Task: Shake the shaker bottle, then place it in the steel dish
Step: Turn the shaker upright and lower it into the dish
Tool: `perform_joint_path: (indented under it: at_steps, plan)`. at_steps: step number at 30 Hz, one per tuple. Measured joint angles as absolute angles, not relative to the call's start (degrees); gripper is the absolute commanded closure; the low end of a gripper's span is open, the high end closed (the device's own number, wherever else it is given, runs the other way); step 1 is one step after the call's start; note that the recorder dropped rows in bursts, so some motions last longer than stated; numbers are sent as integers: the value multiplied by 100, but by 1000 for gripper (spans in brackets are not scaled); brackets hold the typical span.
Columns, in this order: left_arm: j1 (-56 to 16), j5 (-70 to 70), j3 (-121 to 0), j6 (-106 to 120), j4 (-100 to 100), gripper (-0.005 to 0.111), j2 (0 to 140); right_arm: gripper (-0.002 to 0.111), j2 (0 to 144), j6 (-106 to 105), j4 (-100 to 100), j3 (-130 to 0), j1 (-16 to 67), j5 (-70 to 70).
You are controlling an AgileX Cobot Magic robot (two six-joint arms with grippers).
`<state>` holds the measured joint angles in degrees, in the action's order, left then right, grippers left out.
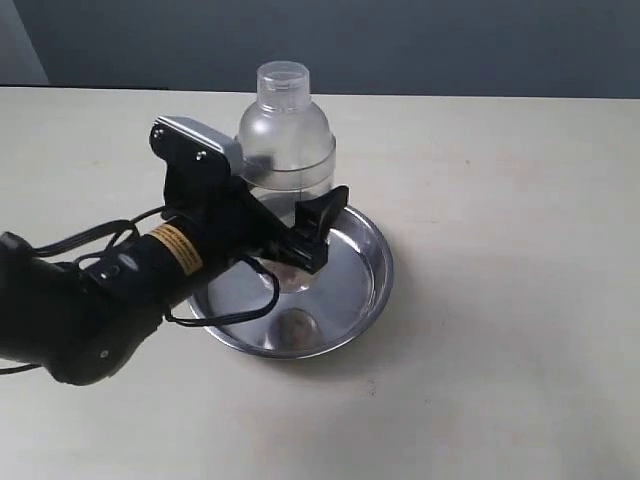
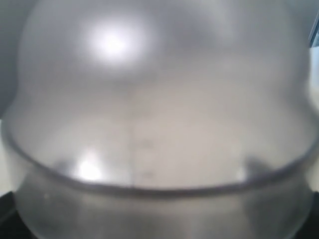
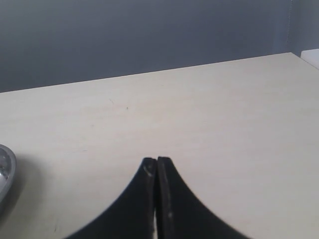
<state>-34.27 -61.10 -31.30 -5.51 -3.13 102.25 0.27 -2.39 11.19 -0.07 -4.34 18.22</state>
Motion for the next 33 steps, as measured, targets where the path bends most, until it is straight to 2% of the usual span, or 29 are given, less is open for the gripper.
perform_joint_path:
  at_steps: [3,10,25,27,29,30,32,33]
  plan:
    - [-3427,-6580,-3186,-551,-313,106,10547,109,27,-239,1119,-7,-434,1822]
    - [-3427,-6687,-3506,-551,-361,106,11307,109,27,-239,1119,-7,-434,1822]
    - [-3268,-6735,-3567,-704,-377,104,11500,109,27,-239,1119,-7,-434,1822]
    - [-3195,-6735,-3567,-719,-126,92,11500,109,27,-239,1119,-7,-434,1822]
    - [-3145,-6735,-3567,-719,36,73,11500,109,27,-239,1119,-7,-434,1822]
    - [-3130,-6735,-3567,-723,77,56,11500,109,27,-239,1119,-7,-434,1822]
    - [-3132,-6712,-3567,-736,102,30,11500,109,27,-239,1119,-7,-434,1822]
    - [-3116,-6685,-3567,-736,102,21,11500,109,27,-239,1119,-7,-434,1822]
